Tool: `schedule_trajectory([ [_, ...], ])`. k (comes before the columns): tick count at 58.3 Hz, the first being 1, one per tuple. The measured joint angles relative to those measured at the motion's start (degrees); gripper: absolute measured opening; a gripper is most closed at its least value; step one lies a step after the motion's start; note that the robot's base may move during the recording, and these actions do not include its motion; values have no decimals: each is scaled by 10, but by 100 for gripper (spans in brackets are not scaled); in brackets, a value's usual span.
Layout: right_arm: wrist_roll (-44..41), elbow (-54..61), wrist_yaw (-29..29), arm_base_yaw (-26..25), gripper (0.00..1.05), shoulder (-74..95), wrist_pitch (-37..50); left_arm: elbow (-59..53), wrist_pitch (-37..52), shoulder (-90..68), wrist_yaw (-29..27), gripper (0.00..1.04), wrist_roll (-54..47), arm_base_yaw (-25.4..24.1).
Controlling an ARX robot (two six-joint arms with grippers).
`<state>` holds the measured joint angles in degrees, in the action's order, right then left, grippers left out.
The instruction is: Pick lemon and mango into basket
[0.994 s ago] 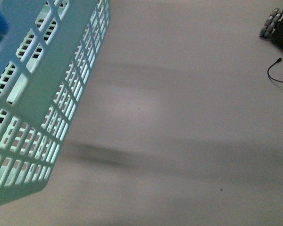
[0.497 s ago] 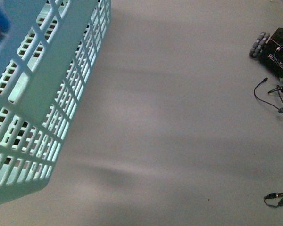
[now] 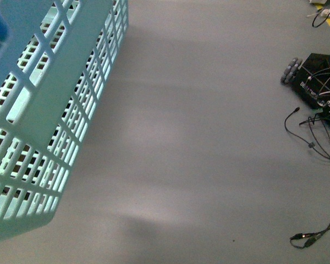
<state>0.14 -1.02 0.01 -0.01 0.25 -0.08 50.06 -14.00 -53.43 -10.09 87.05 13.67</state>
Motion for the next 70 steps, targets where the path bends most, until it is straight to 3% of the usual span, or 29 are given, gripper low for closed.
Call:
schedule_trajectory([
  [70, 0, 0, 2, 0, 96, 0, 0, 1, 0, 0, 1, 8, 0, 2],
])
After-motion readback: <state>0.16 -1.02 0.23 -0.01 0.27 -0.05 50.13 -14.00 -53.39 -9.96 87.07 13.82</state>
